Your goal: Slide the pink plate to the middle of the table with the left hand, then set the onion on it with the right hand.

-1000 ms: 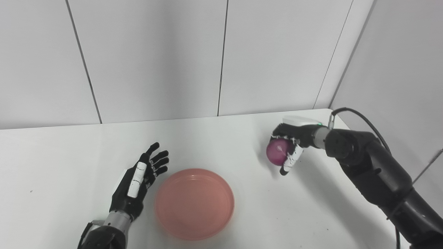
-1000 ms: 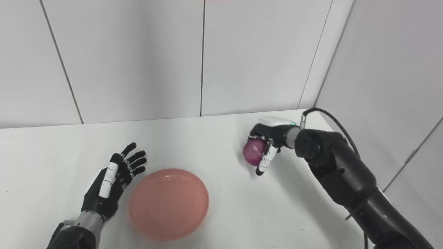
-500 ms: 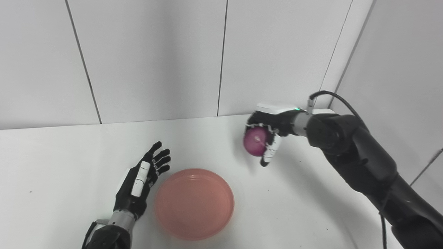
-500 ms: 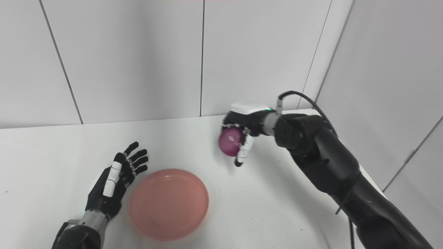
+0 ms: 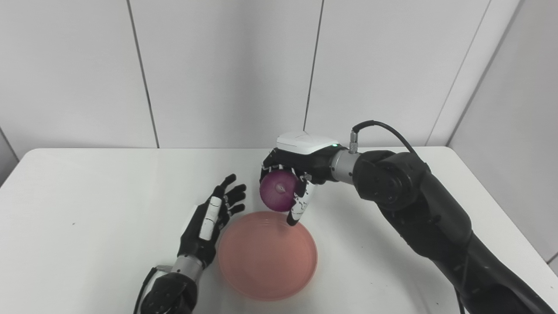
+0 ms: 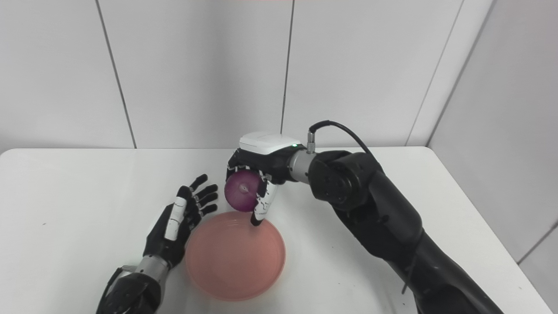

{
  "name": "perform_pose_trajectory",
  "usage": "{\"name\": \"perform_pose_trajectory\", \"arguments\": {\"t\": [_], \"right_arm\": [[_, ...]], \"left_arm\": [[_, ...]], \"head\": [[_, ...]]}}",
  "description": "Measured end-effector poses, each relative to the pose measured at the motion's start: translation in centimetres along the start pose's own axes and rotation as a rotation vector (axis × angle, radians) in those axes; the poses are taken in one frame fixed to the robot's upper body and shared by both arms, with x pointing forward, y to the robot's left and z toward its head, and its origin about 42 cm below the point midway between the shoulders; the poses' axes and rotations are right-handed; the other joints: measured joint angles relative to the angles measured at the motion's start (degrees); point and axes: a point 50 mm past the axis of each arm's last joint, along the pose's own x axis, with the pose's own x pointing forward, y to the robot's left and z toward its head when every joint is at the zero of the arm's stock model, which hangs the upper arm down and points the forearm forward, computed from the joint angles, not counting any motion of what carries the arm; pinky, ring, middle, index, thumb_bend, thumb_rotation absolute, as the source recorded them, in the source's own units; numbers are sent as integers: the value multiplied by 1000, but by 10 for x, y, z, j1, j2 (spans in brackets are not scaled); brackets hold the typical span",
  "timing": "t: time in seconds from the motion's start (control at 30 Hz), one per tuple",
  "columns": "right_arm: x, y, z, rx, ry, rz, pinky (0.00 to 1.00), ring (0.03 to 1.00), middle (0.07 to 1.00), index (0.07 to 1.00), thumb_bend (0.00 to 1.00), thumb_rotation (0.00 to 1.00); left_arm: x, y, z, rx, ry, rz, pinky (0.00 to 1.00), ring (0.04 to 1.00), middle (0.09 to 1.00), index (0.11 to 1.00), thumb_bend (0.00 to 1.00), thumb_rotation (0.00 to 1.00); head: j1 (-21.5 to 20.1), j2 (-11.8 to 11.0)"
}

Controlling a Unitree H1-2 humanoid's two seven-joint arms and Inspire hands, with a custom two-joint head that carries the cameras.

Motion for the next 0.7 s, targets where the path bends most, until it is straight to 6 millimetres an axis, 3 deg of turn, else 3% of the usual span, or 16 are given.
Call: {"name": "perform_pose_trajectory", "arguments": {"t": [0.7], "right_arm": [[5, 46, 3, -28, -13, 142, 306, 382, 429, 538, 523, 8]], "left_arm": [[2, -10, -2, 7, 0, 1, 844, 861, 850, 884, 820, 964]], "head": [[11, 5]]}}
